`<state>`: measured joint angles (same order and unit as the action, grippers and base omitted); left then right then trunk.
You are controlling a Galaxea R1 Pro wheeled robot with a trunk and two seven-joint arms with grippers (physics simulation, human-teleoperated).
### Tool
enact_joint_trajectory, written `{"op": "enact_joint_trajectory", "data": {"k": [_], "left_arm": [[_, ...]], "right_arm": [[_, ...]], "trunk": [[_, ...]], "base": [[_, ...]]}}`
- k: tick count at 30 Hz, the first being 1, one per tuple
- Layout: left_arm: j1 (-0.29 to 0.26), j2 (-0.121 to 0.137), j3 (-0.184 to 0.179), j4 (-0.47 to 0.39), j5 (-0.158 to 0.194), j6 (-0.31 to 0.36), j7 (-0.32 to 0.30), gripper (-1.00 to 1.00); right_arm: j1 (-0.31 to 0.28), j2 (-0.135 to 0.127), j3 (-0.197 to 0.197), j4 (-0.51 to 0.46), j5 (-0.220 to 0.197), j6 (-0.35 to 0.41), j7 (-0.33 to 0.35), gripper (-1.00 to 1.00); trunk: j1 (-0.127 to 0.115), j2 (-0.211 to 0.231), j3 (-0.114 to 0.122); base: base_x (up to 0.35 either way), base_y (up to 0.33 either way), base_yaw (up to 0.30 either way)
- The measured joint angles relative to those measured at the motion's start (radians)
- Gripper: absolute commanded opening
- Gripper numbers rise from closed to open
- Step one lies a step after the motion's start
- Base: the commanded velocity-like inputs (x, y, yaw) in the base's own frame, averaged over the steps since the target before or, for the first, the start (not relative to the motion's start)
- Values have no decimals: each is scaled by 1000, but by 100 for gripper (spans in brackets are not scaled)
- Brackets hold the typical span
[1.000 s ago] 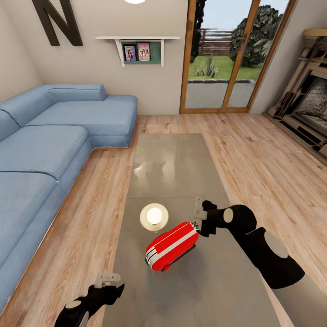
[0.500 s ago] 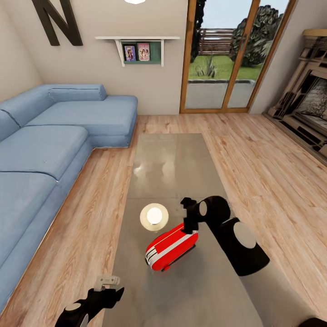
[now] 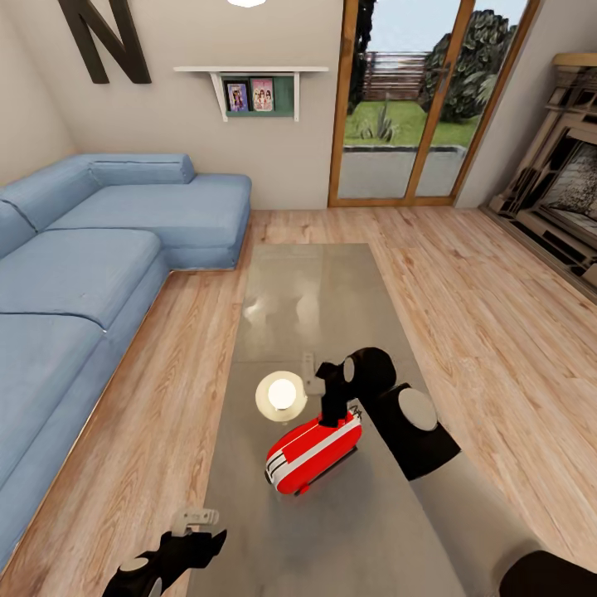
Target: Turn on the radio receiver that's on the table in the living room.
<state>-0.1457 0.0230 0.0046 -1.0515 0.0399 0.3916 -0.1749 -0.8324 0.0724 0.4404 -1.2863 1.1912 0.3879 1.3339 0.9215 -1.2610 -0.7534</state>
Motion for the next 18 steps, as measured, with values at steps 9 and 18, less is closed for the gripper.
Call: {"op": "enact_joint_trajectory", "data": {"k": [9, 18], "left_arm": [[0, -1, 0, 2, -1, -1, 0, 100], [0, -1, 0, 3, -1, 0, 0, 100]], "right_arm": [[-1, 23, 1, 112, -4, -71, 0, 100], [-19, 29, -4, 170, -13, -72, -6, 100]], "trunk": [[0, 0, 0], [0, 0, 0]], "base": [[0, 0, 0], [0, 0, 0]]}}
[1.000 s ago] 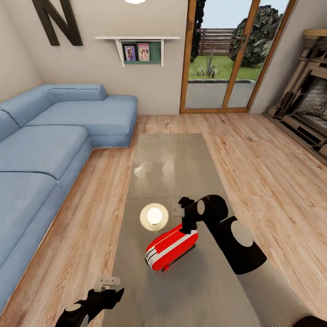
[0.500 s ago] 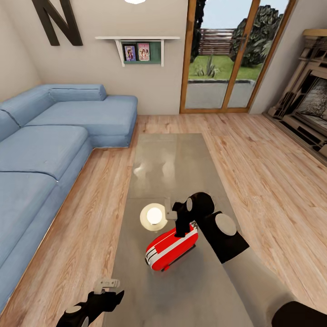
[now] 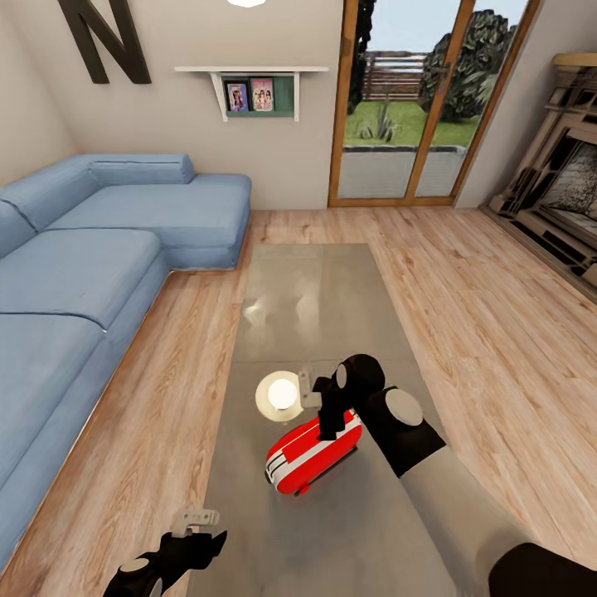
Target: Turn on the radio receiver that's on the table in the living room.
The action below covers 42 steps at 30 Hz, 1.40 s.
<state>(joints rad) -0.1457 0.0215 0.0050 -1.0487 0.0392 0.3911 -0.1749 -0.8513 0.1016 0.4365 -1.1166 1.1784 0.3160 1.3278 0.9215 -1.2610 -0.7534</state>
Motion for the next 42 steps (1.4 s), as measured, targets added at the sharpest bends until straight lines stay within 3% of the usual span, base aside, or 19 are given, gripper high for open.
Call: {"op": "enact_joint_trajectory", "data": {"k": [1, 3, 15, 31, 37, 42], "left_arm": [[0, 0, 0, 0, 0, 0, 0, 100], [0, -1, 0, 0, 0, 0, 0, 100], [0, -2, 0, 0, -1, 0, 1, 100], [0, -2, 0, 1, 0, 0, 2, 100], [0, -2, 1, 1, 0, 0, 2, 100], [0, -3, 1, 1, 0, 0, 3, 100]], "right_arm": [[-37, 0, -9, 68, -8, 0, -2, 100], [-50, 0, -29, 94, -24, -5, -2, 100], [-63, -3, -120, 191, -49, -99, -4, 100], [-74, -2, -128, 242, -50, -116, -4, 100], [-124, -9, -129, 317, -53, -139, -4, 100], [-148, -13, -168, 369, -53, -193, -3, 100]], "trunk": [[0, 0, 0], [0, 0, 0], [0, 0, 0], [0, 0, 0], [0, 0, 0], [0, 0, 0]], "base": [[0, 0, 0], [0, 0, 0], [0, 0, 0], [0, 0, 0], [0, 0, 0], [0, 0, 0]]}}
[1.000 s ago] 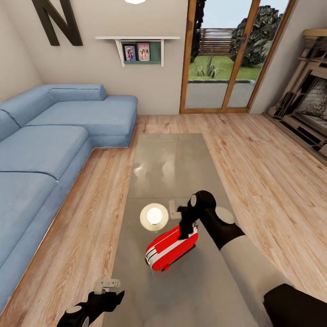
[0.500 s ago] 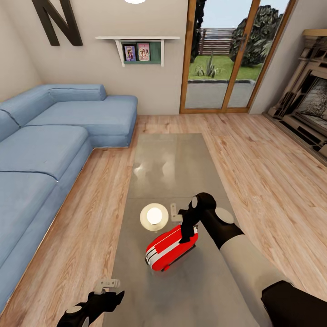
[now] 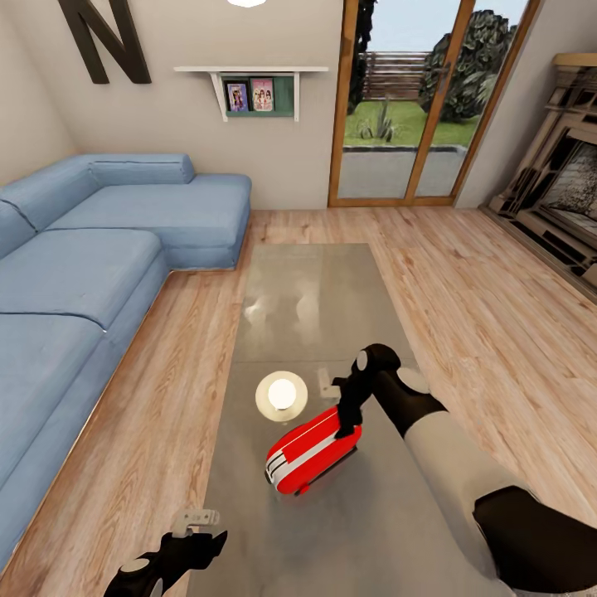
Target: Turn on the radio receiver that's on the table in the living room.
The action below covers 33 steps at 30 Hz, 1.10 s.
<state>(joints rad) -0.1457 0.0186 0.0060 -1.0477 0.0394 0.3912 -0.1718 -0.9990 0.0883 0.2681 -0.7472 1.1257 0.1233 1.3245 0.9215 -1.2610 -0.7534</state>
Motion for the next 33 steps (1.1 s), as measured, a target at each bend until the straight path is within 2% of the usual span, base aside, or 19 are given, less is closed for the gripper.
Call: {"op": "enact_joint_trajectory", "data": {"k": [8, 17, 22, 26, 31, 33], "left_arm": [[0, 0, 0, 0, 0, 0, 1, 100], [0, 0, 0, 0, 0, 0, 0, 100], [0, 0, 0, 0, 0, 0, 1, 100], [0, 0, 0, 0, 1, 0, 0, 100], [0, 0, 0, 0, 1, -1, 0, 100], [0, 0, 0, 0, 1, -1, 0, 100]], "right_arm": [[-54, 5, -13, 26, 0, -9, 1, 100], [-80, 5, -15, 51, 2, -11, -1, 100], [-138, 8, -16, 149, -1, -11, -12, 100], [-158, 13, -18, 185, -2, -10, -22, 100], [-165, 49, -17, 227, -1, -8, -45, 100], [-165, 56, -17, 241, -1, -8, -55, 100]], "trunk": [[0, 0, 0], [0, 0, 0], [0, 0, 0], [0, 0, 0], [0, 0, 0], [0, 0, 0]], "base": [[0, 0, 0], [0, 0, 0], [0, 0, 0], [0, 0, 0], [0, 0, 0], [0, 0, 0]]}}
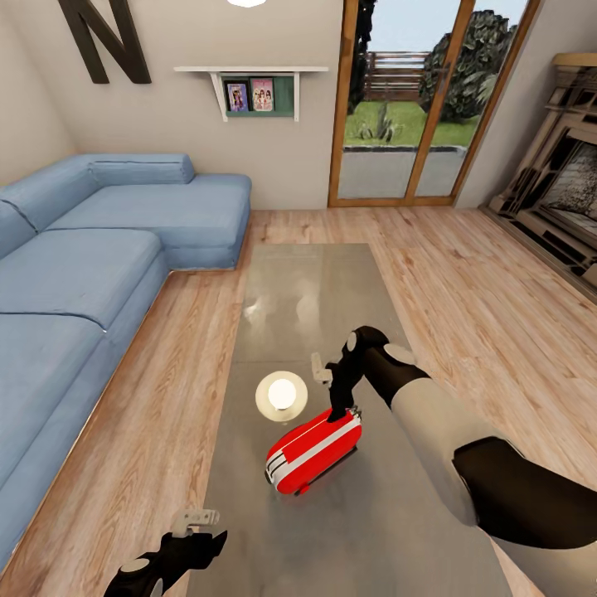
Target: Turn on the radio receiver that's on the table in the living room.
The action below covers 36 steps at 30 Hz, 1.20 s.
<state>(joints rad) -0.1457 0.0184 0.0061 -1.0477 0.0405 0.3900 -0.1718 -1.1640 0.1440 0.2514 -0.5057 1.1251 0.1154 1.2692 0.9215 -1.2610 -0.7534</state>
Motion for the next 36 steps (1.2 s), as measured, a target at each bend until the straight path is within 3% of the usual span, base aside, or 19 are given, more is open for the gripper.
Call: {"op": "enact_joint_trajectory", "data": {"k": [7, 36], "left_arm": [[0, 0, 0, 0, 0, 0, 0, 100], [0, 0, 0, 13, 2, -2, -2, 100]], "right_arm": [[0, 30, 0, 66, 1, -4, -40, 100], [1, 31, -1, 231, -2, -41, -213, 100]], "trunk": [[0, 0, 0], [0, 0, 0]], "base": [[0, 0, 0], [0, 0, 0]]}}
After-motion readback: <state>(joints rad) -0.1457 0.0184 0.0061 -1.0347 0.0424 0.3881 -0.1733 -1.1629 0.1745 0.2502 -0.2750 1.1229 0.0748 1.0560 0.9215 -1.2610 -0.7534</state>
